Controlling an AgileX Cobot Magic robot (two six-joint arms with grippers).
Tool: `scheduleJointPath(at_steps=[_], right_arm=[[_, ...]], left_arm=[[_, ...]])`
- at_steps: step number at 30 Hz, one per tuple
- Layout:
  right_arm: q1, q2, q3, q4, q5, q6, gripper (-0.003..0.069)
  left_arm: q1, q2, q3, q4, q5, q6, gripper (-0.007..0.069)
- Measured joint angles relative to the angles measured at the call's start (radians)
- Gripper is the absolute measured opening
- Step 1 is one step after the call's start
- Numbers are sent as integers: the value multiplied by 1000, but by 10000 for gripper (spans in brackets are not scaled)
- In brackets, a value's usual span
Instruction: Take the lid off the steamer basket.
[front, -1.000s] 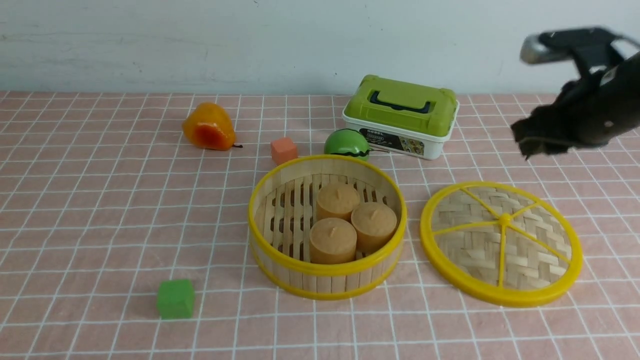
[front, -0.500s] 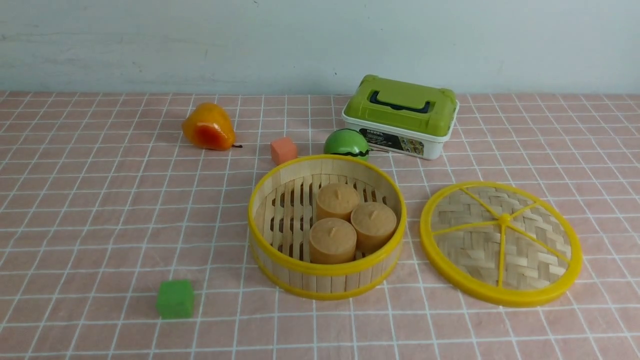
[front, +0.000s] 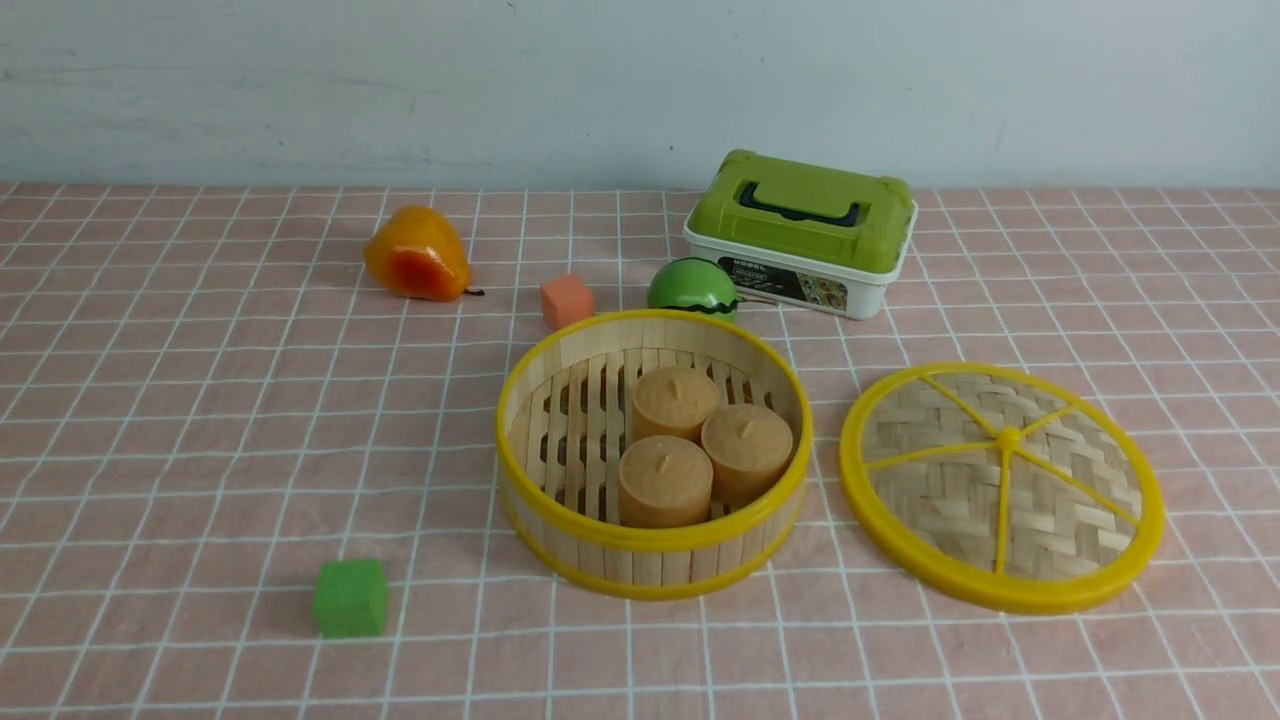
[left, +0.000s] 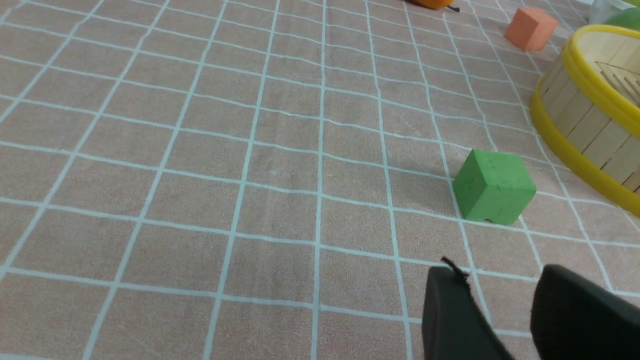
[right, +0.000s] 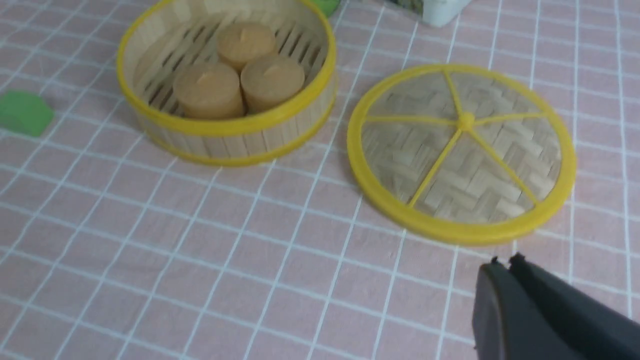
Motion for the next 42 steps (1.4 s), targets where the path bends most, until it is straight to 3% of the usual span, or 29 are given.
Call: scheduleJointPath(at_steps=[12,16,22,27,33,42], right_arm=[[0,0,0,-144,43,0,-8],[0,-22,53,-156,-126,0,-8],[0,-172,327,-198,-525,50,-8],[-59,-378,639,-278,-763,209,-8],[-157,-567,814,-310,-709,351,-8],[-168,-575,811,-342,-588,364,-8]], left_arm=[[0,0,0,0,0,0,239],[0,0,0,0,0,0,239],[0,0,0,0,0,0,239],[0,0,0,0,0,0,239],[0,0,0,0,0,0,239],[0,0,0,0,0,0,239]])
